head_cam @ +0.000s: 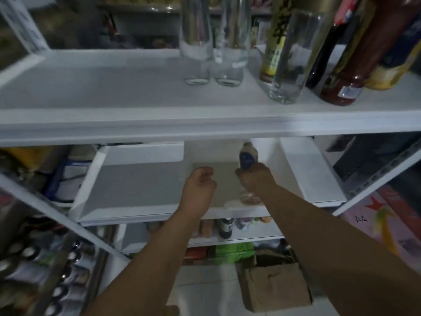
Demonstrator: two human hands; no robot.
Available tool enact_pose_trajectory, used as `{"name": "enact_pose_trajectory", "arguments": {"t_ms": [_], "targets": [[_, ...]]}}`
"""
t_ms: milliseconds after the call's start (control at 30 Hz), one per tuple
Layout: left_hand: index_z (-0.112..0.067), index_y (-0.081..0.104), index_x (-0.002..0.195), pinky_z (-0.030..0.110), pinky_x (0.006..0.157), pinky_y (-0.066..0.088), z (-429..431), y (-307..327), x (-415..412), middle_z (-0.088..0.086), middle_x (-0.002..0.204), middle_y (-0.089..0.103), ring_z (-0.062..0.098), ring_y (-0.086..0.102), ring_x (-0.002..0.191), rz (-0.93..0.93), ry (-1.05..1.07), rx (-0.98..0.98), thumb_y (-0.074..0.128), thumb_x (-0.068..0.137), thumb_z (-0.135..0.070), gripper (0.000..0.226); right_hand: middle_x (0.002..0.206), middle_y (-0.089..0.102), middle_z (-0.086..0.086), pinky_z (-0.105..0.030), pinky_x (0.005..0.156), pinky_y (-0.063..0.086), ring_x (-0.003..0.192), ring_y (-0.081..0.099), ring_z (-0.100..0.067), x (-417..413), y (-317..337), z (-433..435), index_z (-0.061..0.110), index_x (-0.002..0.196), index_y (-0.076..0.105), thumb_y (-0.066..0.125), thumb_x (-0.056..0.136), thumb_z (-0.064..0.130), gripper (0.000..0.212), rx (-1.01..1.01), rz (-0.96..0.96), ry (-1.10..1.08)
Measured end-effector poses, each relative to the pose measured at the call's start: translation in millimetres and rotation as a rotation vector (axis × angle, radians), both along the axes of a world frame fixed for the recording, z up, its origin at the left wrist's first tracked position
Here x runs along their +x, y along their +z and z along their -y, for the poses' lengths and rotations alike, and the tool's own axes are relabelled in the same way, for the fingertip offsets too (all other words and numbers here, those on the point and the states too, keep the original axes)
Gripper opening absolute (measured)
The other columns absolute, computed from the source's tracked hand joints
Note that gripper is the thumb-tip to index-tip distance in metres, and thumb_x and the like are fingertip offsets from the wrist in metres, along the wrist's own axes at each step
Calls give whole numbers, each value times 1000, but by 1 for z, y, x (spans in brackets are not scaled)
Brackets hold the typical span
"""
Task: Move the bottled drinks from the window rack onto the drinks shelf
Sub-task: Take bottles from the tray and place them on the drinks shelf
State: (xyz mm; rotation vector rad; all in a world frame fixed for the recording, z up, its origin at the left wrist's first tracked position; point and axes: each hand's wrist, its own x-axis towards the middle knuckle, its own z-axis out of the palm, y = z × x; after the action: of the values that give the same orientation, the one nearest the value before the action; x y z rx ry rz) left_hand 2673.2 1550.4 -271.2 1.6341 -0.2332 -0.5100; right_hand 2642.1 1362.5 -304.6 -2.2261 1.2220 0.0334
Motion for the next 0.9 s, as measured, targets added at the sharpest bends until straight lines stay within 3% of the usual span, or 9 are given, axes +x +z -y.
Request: {"name": "enact_pose_trajectory", "arguments": {"t_ms": [167,267,333,400,467,567,633,700,900], "targets": [[-18,62,117,30,80,50,-76,27,2,0,110,65,13,61,92,-78,107,24,62,90,-14,27,76,67,2,-21,52,42,68,63,-14,-6,44,-105,18,78,66,68,74,38,21,329,337,52],[-17,56,129,39,100,48,-130,41,2,2,117,60,17,58,104,-68,156,76,63,91,-24,40,70,67,3,-20,50,40,64,63,-13,-5,62,-178,19,76,67,68,74,36,17,394,383,127],[-14,51,136,43,104,46,-172,50,0,5,124,58,21,57,114,-70,218,103,62,91,-28,48,75,69,-2,-24,55,44,70,66,-18,-3,70,-231,16,79,68,68,76,38,22,428,377,189],[-13,53,134,43,96,50,-220,58,-3,10,126,59,26,58,116,-98,281,108,61,91,-31,47,79,73,-9,-32,63,54,75,70,-26,2,80,-287,12,77,71,66,75,41,29,448,374,305],[-15,66,112,32,73,50,-277,68,-11,12,108,67,26,63,95,-145,330,61,60,91,-33,28,78,75,-9,-39,72,57,78,72,-27,5,90,-346,10,76,73,64,68,42,34,470,392,455],[-16,67,91,22,51,43,-369,92,-32,11,84,68,17,61,64,-128,509,-47,64,90,-27,11,64,68,4,-27,56,50,64,66,-6,3,114,-439,21,72,68,59,57,42,28,422,459,731],[-14,68,88,26,55,52,-433,112,-51,14,86,71,16,64,65,1,648,-68,67,89,-18,5,59,63,11,-13,46,39,56,59,6,-3,133,-502,29,71,62,59,54,42,22,413,525,896],[-13,69,88,33,62,54,-497,133,-77,11,81,73,17,66,68,145,788,-47,70,86,-15,3,66,65,11,-10,49,40,59,60,6,-14,151,-565,33,76,57,63,55,40,23,445,582,1052],[-15,70,95,23,67,53,-646,184,-186,-1,84,75,7,66,73,448,1157,125,69,72,-27,26,79,67,9,-30,64,52,69,62,-5,-78,197,-730,32,94,59,63,52,46,44,510,735,1483]]}}
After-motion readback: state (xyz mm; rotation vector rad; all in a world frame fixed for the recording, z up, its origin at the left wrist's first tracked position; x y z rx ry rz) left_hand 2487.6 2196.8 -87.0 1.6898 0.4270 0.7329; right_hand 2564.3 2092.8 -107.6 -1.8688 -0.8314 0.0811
